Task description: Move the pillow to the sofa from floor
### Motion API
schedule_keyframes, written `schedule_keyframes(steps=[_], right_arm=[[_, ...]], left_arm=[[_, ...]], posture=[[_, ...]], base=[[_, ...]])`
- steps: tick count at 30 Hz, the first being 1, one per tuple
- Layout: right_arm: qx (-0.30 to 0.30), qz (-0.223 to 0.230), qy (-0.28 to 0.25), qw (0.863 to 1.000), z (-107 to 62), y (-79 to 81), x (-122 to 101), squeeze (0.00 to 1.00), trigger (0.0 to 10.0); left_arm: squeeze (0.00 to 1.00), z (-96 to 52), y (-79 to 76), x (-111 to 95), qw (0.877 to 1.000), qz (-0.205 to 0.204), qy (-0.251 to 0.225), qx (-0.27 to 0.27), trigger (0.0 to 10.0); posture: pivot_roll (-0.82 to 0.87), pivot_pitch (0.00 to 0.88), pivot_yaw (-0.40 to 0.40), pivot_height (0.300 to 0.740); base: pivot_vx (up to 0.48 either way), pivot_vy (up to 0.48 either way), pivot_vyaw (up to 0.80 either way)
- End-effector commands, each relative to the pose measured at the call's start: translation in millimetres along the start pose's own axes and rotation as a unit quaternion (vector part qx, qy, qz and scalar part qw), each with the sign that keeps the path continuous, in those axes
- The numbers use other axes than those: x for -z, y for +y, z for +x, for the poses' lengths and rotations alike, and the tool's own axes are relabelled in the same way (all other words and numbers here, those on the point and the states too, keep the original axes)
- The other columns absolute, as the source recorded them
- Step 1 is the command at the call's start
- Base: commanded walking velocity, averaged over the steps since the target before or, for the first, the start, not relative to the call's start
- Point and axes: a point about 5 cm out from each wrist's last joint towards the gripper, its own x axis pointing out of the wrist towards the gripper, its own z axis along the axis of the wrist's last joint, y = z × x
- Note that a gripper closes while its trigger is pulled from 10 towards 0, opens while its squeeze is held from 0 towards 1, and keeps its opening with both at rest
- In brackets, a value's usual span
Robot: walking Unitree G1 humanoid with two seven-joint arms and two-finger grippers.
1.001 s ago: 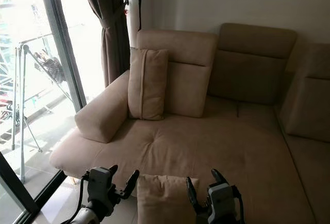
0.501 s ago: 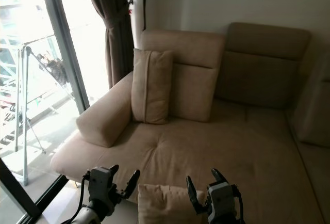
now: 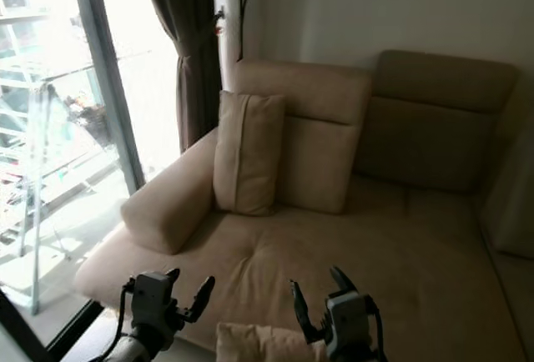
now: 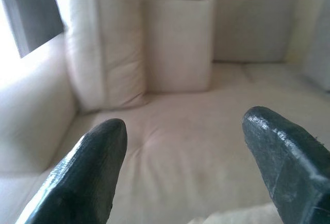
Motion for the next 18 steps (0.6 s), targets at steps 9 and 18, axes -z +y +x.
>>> schedule_keyframes(steps=[9,18], right_arm=[[0.000,0.002,0.013,1.000,2.9,1.6,2,0.00,10.0],[-0.002,0.026,0.132,0.991,9.9,2.0,32,0.00,10.0]], left_arm=[[0.00,-2.5,-0.8,6,1.000,0.015,0.018,0.010,10.0],[0.00,4.2,1.4,14,0.994,0.066,0.069,0.059,10.0]], posture=[[0.12,0.000,-0.005,0.740],[0.12,0.000,-0.004,0.740]], base=[[0.000,0.000,0.00],[0.000,0.000,0.00]])
